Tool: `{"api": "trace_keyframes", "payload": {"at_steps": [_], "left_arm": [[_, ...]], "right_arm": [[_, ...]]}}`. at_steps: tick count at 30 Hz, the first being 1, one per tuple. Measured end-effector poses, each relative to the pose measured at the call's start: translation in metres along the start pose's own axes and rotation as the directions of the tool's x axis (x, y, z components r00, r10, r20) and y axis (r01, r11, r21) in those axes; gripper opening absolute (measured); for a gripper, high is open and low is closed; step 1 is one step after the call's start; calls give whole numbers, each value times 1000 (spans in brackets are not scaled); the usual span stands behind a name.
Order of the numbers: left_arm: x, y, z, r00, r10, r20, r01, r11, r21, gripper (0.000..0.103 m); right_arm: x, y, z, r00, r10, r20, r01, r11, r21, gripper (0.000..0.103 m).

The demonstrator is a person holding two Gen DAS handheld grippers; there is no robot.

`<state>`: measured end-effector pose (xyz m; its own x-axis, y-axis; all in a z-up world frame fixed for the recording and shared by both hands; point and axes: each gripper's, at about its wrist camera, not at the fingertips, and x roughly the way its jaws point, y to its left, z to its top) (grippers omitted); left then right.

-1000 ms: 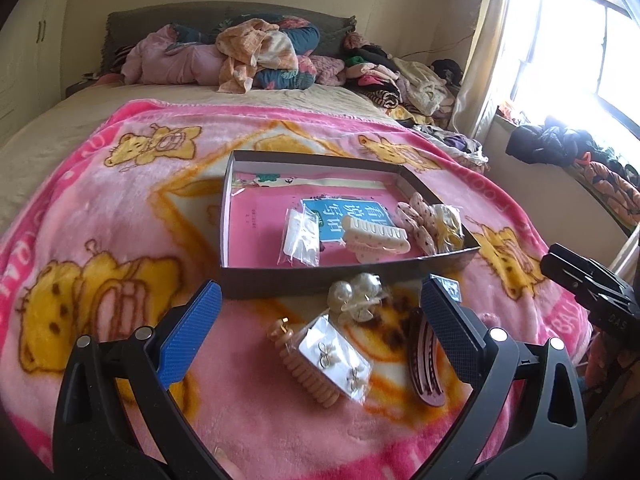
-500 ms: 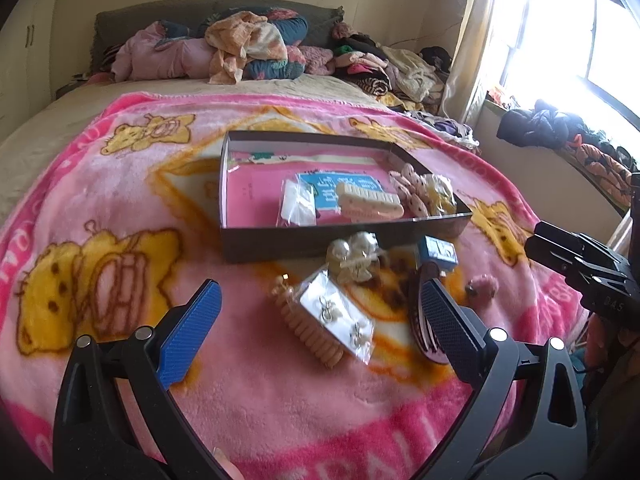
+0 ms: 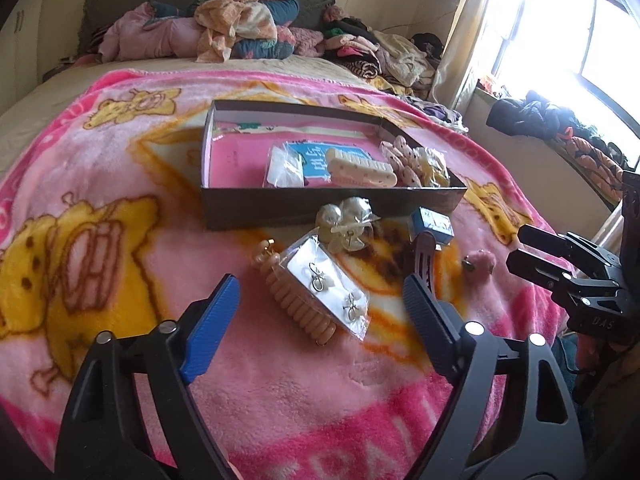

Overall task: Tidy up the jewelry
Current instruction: 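Grasp the earring packet with the left tool while the right tool grasps the maroon clip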

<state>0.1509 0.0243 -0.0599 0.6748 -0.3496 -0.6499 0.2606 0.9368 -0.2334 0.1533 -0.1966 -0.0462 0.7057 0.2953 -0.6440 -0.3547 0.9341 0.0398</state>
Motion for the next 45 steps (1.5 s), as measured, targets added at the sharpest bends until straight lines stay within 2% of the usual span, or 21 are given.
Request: {"api": "trace_keyframes", "payload": {"at_steps": [3,10,15,19,26,35,45], "left_arm": [[6,1,-1,1000,-5,-11,5,1000,-2,64],[19,8,4,999,-28,-36,27,999,-39,55],[28,12,8,998,-38,-48,35,998,-61,48],[31,12,12,998,-38,-49,35,998,-58,47],[39,11,18,997,-34,-62,33,999,-31,27],[34,4,22,997,-46,-58,48,998,30,21],[21,8,22,997,-68,-40,69,997,24,18]], "right_arm": [[3,2,-2,1000,13,-11,-13,1000,-2,66],[19,9,-7,999,19,-49,-20,1000,-23,65],[29,9,-5,998,25,-60,-27,999,-26,57],[39,6,-3,996,43,-83,-45,999,-11,52],[53,3,1,990,69,-120,-68,998,12,44],[80,2,9,975,121,-187,-114,992,49,40],[107,9,17,964,142,-224,-129,989,72,41]]}}
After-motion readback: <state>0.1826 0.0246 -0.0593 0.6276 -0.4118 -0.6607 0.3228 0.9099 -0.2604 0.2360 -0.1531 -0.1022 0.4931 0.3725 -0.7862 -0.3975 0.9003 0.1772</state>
